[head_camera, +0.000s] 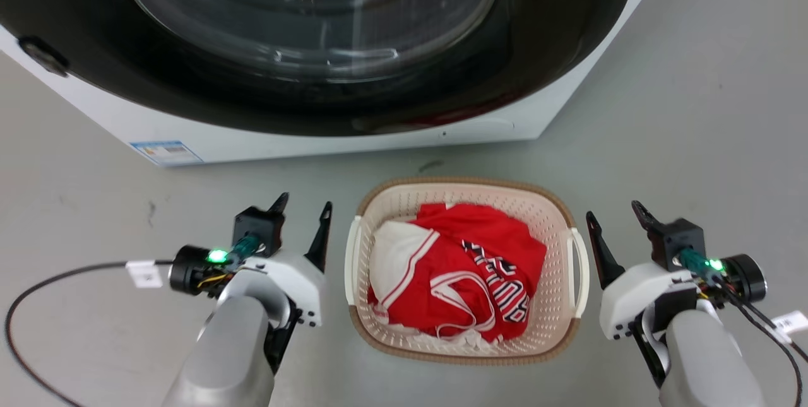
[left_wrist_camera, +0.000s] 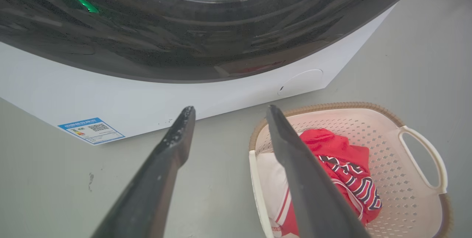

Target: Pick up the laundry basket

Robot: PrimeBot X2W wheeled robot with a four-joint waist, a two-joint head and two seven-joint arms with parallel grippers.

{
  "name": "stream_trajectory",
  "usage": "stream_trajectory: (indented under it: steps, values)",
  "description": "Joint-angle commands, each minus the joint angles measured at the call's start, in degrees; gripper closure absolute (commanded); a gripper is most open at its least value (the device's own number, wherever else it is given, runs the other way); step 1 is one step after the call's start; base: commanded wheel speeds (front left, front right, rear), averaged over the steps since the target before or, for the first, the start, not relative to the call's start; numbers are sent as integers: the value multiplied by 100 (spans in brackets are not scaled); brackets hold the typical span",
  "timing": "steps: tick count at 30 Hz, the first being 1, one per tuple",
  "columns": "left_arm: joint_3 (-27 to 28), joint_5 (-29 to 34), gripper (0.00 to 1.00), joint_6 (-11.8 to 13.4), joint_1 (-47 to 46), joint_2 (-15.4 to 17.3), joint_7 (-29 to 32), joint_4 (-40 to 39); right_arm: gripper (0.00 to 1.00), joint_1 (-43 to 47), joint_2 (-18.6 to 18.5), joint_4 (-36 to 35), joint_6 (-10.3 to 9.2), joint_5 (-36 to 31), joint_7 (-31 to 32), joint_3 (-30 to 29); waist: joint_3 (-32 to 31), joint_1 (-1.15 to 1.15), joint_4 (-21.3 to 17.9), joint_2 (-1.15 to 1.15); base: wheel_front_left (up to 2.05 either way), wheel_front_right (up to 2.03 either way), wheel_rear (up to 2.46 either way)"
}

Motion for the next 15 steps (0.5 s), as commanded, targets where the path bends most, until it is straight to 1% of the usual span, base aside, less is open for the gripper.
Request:
stream_trajectory:
  steps: [1,9,15]
  values:
    - [-119,-66,0,-10,-181,18,-15,127,0,-198,-12,164,-4,-10,-11,22,364,-1,-110,0,0,0,0]
    - [-953,-515,0,-9,-975,102,-15,1139,0,-997,-14,1539,-4,-137,-10,-11,988,-1,-262,0,0,0,0]
    - [-1522,-885,0,-10,-1362,95,-15,1682,0,-1394,-13,2246,-4,-147,-11,-14,1347,-1,-320,0,0,0,0]
